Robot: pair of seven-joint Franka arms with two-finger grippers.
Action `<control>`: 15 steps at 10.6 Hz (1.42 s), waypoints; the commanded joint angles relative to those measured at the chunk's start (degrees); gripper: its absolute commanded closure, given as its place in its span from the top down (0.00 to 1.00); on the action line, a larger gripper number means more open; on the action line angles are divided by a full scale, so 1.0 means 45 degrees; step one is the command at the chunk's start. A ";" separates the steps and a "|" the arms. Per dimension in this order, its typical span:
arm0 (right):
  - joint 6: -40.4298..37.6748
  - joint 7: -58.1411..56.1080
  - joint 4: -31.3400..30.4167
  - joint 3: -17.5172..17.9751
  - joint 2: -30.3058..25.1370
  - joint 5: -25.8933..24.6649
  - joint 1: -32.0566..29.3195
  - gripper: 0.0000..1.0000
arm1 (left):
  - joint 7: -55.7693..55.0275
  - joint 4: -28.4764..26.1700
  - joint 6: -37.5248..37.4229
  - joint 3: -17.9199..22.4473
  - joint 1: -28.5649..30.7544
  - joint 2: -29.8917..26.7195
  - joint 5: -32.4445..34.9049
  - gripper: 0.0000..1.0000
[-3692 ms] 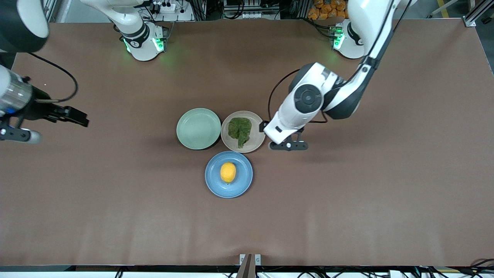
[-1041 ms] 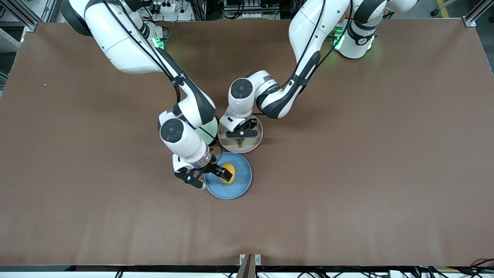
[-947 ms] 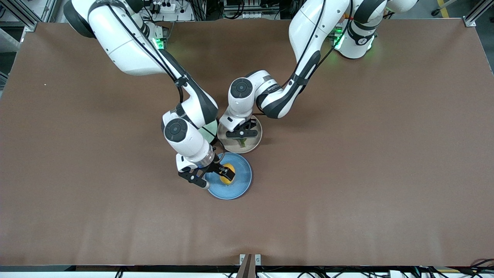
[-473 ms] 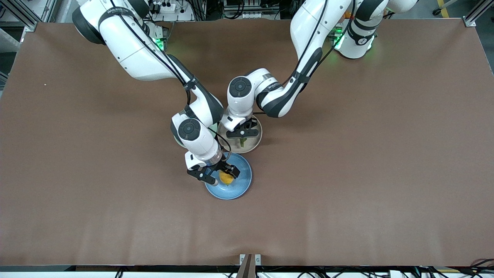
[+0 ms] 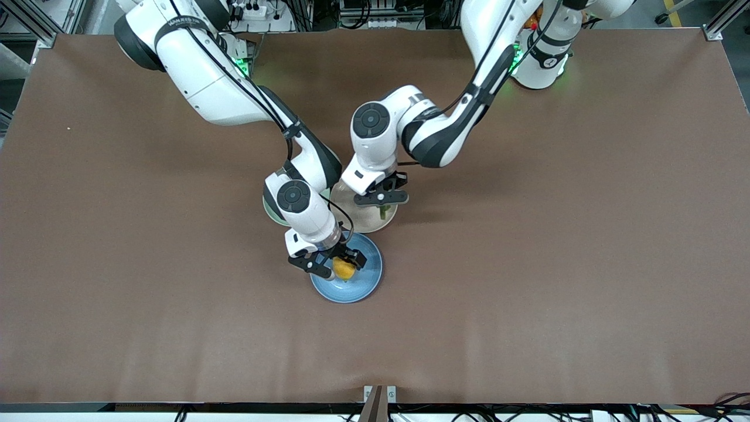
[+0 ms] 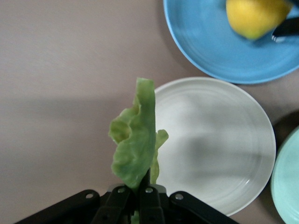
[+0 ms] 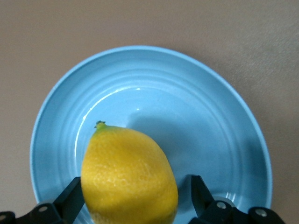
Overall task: Pick lemon and lettuce from blue and beige plates
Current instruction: 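Lift the lettuce with the left gripper while the right gripper grasps the lemon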
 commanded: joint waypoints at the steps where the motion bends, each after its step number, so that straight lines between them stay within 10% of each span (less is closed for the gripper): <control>1: 0.0159 0.0405 0.0280 -0.0010 0.0284 -0.0397 0.0106 1.00 | 0.0326 -0.0733 -0.0048 -0.0115 0.0882 -0.0767 0.0322 0.00; 5: 0.0100 0.0346 0.0280 0.0009 0.0285 -0.0515 0.0008 0.34 | 0.1807 -0.0733 -0.0358 -0.0154 0.2639 -0.1275 0.0263 0.00; 15: -0.3392 0.0073 0.1101 0.0963 -0.1275 -0.0300 -0.1550 0.30 | 0.6807 -0.0538 0.0166 -0.0174 0.7543 -0.1100 -0.0105 0.00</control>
